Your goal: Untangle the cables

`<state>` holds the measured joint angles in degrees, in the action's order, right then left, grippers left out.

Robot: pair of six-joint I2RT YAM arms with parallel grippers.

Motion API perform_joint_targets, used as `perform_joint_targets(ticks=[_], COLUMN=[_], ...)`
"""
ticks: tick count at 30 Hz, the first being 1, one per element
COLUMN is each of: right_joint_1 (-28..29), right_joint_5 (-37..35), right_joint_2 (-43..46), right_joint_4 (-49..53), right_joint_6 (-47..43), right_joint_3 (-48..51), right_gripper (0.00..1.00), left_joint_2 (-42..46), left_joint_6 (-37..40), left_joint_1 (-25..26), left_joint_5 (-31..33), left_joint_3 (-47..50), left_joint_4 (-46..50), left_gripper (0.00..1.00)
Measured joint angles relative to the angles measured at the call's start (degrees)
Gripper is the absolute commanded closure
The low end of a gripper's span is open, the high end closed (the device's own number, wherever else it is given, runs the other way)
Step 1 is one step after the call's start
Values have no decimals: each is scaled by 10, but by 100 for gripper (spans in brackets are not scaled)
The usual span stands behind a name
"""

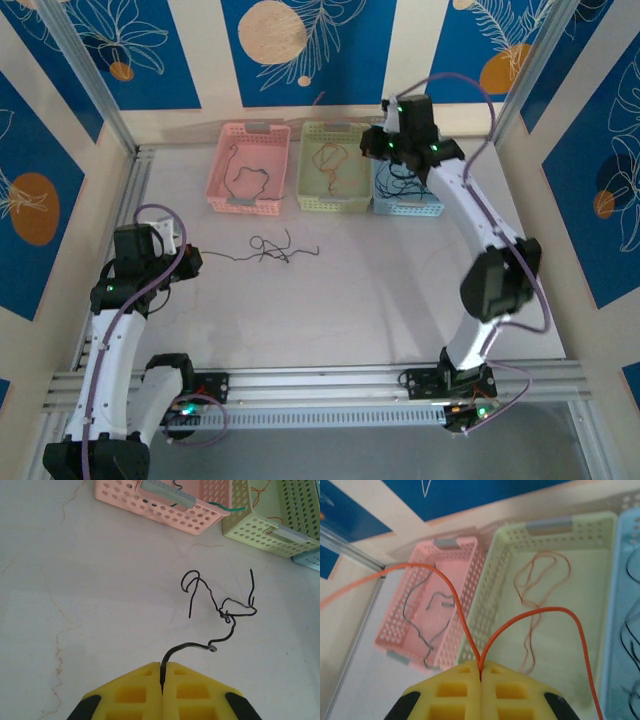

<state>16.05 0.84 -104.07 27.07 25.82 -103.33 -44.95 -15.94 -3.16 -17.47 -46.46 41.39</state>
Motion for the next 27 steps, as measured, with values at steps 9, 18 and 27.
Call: perform_joint_targets(ticks=[9, 18, 27], right_joint_1=[-4, -5, -2], right_joint_5=[20, 21, 17], right_joint_2=[-283, -421, -269], right_joint_4=[57, 136, 99], right_joint_6=[24, 44, 44], right_joint_3=[-299, -408, -174], right_gripper=[100, 63, 60], left_joint_2=[0, -1, -3], left_joint_6=[0, 0, 0], left_joint_1=[0, 0, 0], left_joint_5=[0, 0, 0], left_joint_3=[0, 0, 0], left_joint_4=[0, 0, 0], left_gripper=[100, 100, 100])
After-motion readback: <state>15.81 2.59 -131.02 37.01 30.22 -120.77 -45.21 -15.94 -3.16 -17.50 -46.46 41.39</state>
